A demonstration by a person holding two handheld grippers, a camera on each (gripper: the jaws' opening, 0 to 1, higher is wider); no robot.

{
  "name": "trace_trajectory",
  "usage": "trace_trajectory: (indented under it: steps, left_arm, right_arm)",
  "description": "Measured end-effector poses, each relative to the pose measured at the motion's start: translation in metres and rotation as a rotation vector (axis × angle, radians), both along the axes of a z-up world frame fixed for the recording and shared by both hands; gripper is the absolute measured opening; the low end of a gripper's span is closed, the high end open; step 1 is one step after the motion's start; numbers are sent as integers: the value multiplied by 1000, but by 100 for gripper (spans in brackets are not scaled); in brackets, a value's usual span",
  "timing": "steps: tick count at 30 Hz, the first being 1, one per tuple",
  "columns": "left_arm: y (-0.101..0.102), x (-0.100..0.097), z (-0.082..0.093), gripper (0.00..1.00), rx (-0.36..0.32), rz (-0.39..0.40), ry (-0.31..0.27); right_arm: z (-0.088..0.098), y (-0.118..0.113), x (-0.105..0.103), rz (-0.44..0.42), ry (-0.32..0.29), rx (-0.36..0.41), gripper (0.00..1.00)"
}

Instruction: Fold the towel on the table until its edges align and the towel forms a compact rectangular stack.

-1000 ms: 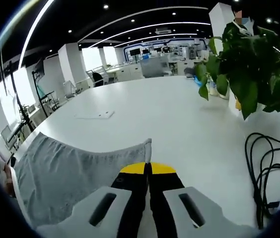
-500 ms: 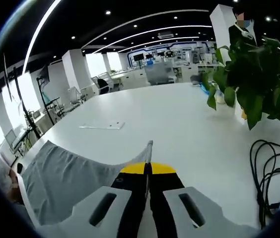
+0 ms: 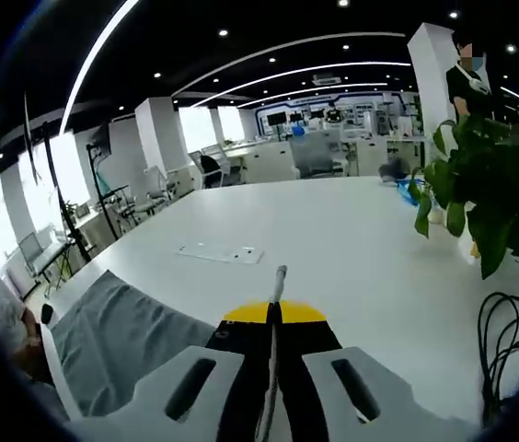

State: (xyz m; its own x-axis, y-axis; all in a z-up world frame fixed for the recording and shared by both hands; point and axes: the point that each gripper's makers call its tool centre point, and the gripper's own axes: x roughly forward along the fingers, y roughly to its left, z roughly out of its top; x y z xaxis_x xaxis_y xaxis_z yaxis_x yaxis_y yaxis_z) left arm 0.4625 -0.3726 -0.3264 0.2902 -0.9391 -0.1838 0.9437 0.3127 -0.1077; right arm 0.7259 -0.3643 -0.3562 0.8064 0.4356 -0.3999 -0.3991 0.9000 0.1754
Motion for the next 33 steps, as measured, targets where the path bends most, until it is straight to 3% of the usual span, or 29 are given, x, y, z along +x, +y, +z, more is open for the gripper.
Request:
trace_trajectory:
  steps: [9, 11, 22, 33]
  left_arm:
    - [32, 4, 21, 6, -18, 28, -37]
    - [39, 6, 26, 6, -24, 38, -48]
    - [78, 11, 56, 6, -69, 107, -85]
    - [115, 11, 71, 6, -104, 172, -92]
  right_arm:
    - [25, 30, -7, 35, -31, -1, 0]
    - [28, 32, 1, 37, -41, 3, 0]
    - [60, 72, -3, 63, -85, 35, 0]
    - [79, 107, -4, 98, -119, 46, 0]
